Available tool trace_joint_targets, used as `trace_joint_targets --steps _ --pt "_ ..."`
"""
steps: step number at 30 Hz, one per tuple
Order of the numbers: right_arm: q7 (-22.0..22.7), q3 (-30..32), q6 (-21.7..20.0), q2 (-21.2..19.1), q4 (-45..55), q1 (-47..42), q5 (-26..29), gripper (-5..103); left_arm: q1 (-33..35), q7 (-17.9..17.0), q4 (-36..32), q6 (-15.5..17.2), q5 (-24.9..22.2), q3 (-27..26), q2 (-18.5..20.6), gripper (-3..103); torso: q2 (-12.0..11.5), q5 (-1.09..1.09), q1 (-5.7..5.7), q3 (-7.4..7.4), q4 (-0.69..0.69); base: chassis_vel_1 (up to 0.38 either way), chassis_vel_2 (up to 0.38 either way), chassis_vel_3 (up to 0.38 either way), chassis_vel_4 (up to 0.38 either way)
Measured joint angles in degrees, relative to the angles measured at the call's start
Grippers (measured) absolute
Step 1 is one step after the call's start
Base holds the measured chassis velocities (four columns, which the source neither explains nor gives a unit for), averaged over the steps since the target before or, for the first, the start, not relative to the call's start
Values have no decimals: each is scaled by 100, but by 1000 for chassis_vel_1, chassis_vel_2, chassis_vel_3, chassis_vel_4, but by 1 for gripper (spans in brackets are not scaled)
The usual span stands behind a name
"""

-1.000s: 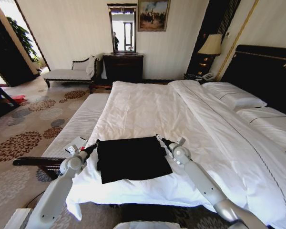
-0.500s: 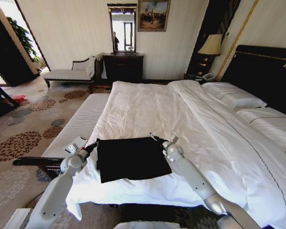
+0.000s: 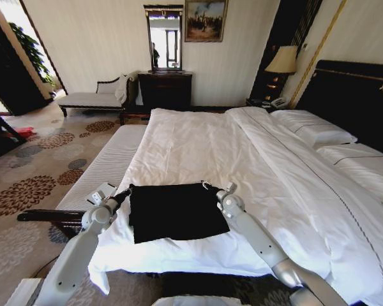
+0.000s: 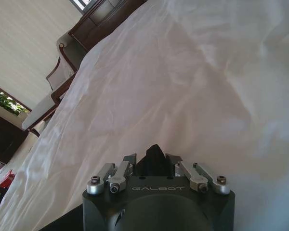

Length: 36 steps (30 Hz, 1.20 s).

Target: Fold the clothes on the bed.

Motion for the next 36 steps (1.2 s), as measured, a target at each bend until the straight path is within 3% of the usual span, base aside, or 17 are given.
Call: trace_joint_targets --steps 1,4,6,7,9,11,18,23,26,31,34,36 --pt "0 13 0 -20 33 -36 8 35 -2 1 1 -1 5 0 -4 1 0 0 0 0 0 0 0 0 0" --pt "0 35 0 -58 92 -131 5 19 -7 3 19 -8 69 10 -37 1 0 0 0 0 -1 0 0 0 0" --pt "0 39 0 -58 94 -137 3 19 -7 3 21 -10 76 13 -44 1 0 0 0 0 -1 0 0 0 0" --pt "0 55 5 -58 101 -151 -6 9 -7 4 23 -14 94 20 -58 1 0 0 0 0 0 0 0 0 0" --pt "-2 60 20 -59 106 -151 -14 9 -7 4 23 -17 103 23 -59 1 0 0 0 0 0 0 0 0 0" --pt "-38 66 126 -61 104 -136 -62 2 -12 9 17 -24 113 28 -59 1 0 0 0 0 0 0 0 0 0" --pt "-89 150 354 44 86 -23 -65 0 -59 196 -40 -235 77 3 -64 1 0 0 0 0 0 0 0 0 0" --pt "-197 479 622 229 117 -49 -9 0 -102 676 -103 -671 -378 -158 -176 1 0 0 0 0 1 0 0 0 0" --pt "-273 609 688 281 148 -137 9 0 -104 793 -107 -758 -476 -201 -216 1 0 0 0 0 1 0 0 0 0" --pt "-671 1023 962 355 313 -472 122 0 -104 1064 -117 -950 -672 -325 -303 1 0 0 0 0 -1 0 0 0 0" --pt "-1277 1260 1418 358 404 -723 297 0 -88 1310 -88 -1109 -739 -422 -346 1 0 1 0 0 -1 0 0 0 0" --pt "-1412 1313 1530 368 424 -763 363 0 -81 1358 -78 -1136 -741 -436 -354 1 0 0 0 0 -1 0 0 0 0"
